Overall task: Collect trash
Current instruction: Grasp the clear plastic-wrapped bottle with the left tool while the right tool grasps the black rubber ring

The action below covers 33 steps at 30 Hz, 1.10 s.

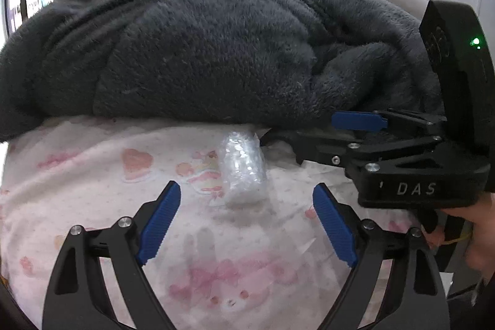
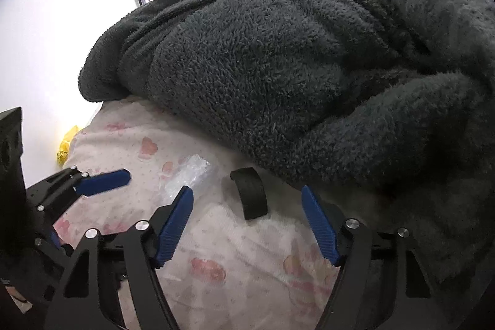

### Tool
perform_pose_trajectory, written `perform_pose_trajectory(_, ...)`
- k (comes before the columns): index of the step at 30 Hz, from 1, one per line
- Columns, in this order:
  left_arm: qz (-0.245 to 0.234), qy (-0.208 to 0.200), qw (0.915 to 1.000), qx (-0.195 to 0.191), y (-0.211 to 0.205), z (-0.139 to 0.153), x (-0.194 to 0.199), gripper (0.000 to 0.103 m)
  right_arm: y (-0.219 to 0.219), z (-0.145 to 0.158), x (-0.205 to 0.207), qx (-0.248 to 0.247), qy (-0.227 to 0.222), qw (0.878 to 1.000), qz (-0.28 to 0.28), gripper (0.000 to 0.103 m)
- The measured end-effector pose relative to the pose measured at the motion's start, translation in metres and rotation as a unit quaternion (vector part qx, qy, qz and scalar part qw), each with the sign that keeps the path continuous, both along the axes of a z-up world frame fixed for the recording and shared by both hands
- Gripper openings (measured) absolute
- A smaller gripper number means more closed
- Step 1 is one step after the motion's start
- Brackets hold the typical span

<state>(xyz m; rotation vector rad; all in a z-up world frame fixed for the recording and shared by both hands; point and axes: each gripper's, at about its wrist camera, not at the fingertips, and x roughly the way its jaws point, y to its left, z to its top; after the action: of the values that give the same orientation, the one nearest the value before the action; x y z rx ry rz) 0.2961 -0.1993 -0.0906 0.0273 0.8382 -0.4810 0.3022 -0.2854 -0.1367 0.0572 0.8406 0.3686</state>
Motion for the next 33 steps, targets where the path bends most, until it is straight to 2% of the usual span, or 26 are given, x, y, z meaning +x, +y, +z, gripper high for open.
perform_pose_trajectory(4,-0.016,0.009,0.9998,0.01,-0.01,-0.008,0.005,0.079,-0.006,-0.003,0.009,0.006,0.013,1.0,-0.006,0.073)
perform_pose_trajectory(10,-0.01,0.027,0.9996,0.009,-0.016,-0.014,0.016,0.076,0.003,-0.017,0.015,-0.01,0.033,0.999,0.007,0.073)
perform_pose_trajectory(13,-0.003,0.044,0.999,0.012,-0.017,-0.024,0.024,0.064,0.007,-0.021,0.019,-0.006,0.035,0.999,-0.004,0.073)
perform_pose_trajectory(16,0.001,0.048,0.9988,0.009,-0.015,-0.031,0.027,0.061,0.005,-0.023,0.025,0.002,0.038,0.999,-0.02,0.073)
perform_pose_trajectory(18,0.002,0.045,0.9989,0.009,-0.014,-0.033,0.029,0.055,-0.002,-0.025,0.027,0.019,0.043,0.999,-0.028,0.073)
perform_pose_trajectory(19,0.004,0.045,0.9989,0.009,-0.015,-0.033,0.03,0.05,-0.005,-0.025,0.028,0.022,0.043,0.998,-0.029,0.073)
perform_pose_trajectory(23,0.007,0.052,0.9986,0.003,-0.013,-0.034,0.033,0.038,-0.004,-0.026,0.028,0.011,0.038,0.999,-0.023,0.073)
perform_pose_trajectory(30,0.001,0.05,0.9987,0.003,-0.008,-0.031,0.031,0.034,0.006,-0.03,0.032,-0.005,0.017,1.0,-0.005,0.07)
perform_pose_trajectory(33,-0.003,0.05,0.9987,0.01,-0.008,-0.027,0.031,0.034,0.004,-0.031,0.034,0.006,0.009,1.0,-0.008,0.068)
